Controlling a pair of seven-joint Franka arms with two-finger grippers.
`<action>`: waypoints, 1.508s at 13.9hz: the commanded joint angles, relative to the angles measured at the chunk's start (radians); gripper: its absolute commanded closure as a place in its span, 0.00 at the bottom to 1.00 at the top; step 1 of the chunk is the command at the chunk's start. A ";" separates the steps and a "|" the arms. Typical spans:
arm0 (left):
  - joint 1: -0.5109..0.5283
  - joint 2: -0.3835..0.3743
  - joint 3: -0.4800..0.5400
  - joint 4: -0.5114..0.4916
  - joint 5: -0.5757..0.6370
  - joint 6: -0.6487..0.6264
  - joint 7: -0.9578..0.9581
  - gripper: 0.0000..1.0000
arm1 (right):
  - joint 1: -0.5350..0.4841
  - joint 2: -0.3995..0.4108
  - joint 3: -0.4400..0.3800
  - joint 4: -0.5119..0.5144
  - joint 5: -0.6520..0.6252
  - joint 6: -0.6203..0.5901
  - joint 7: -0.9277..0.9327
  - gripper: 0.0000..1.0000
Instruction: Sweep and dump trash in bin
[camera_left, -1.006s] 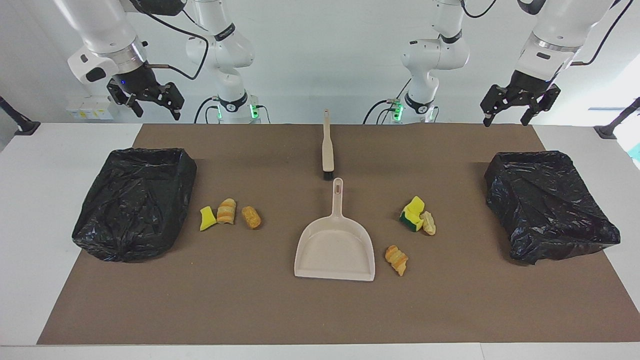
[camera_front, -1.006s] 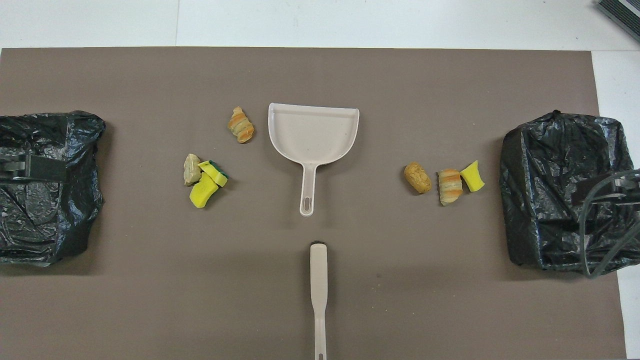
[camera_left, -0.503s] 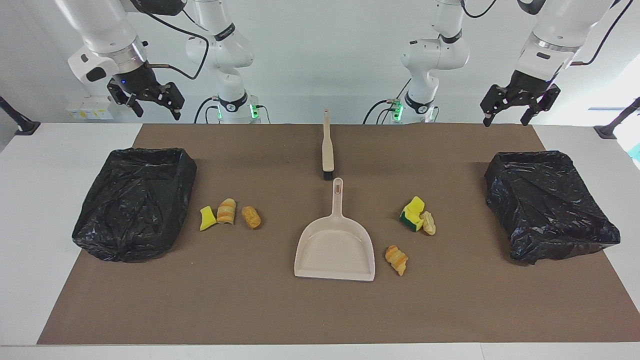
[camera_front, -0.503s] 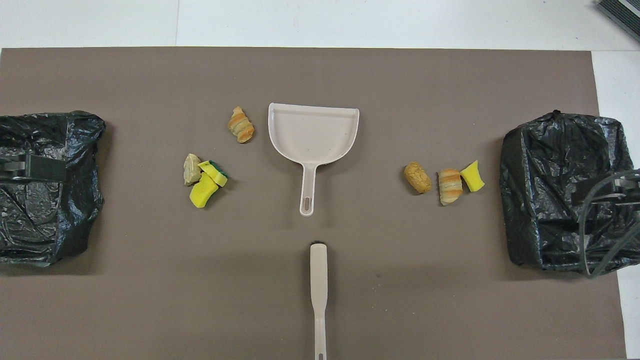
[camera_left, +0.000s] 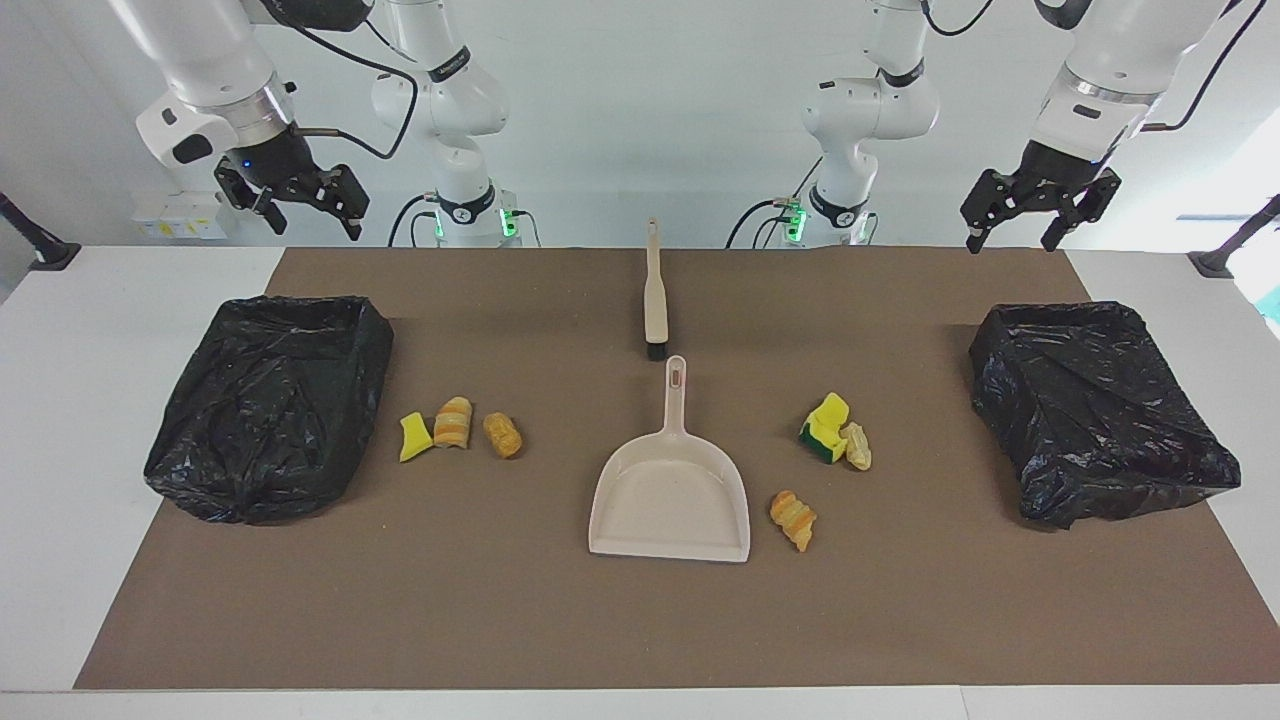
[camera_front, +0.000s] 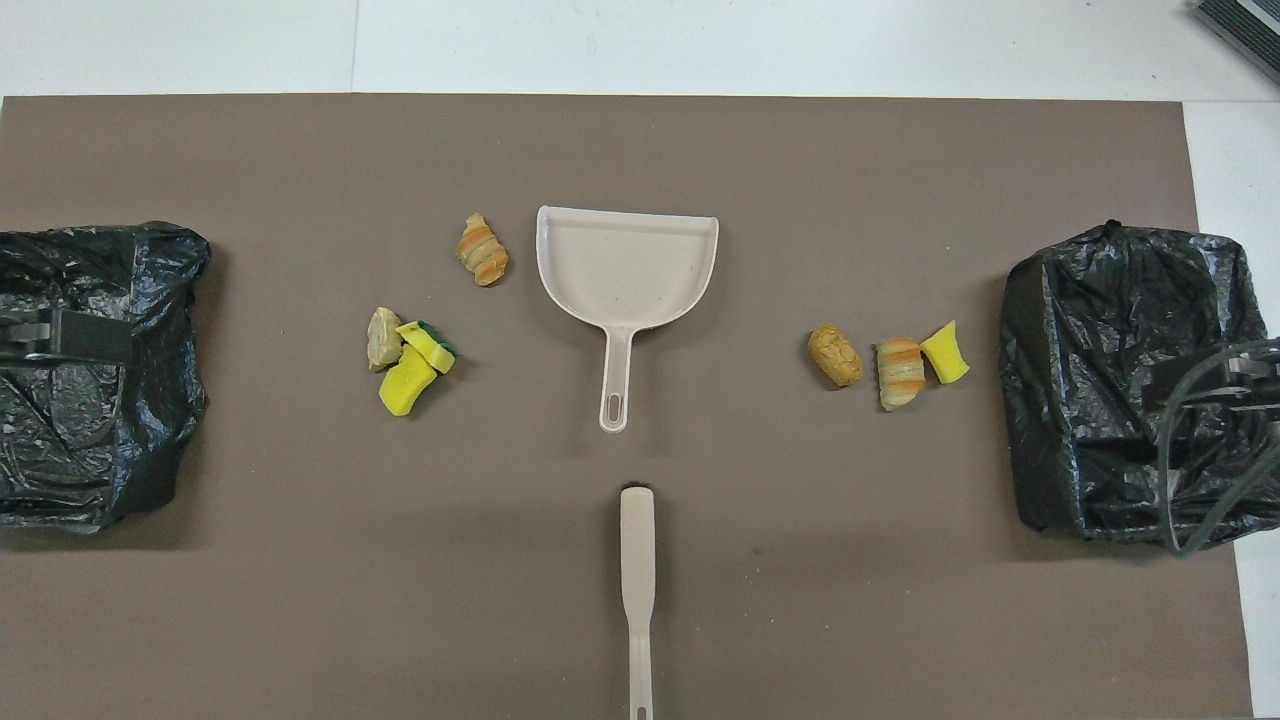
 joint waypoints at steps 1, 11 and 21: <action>0.009 -0.003 -0.006 -0.001 -0.005 0.000 0.008 0.00 | -0.010 -0.014 0.006 -0.010 0.012 0.002 -0.024 0.00; 0.009 -0.003 -0.006 -0.001 -0.005 0.000 0.008 0.00 | -0.010 -0.014 0.006 -0.010 0.012 0.002 -0.024 0.00; 0.009 -0.003 -0.006 -0.001 -0.005 0.000 0.008 0.00 | 0.013 -0.023 0.009 -0.022 0.009 0.008 -0.034 0.00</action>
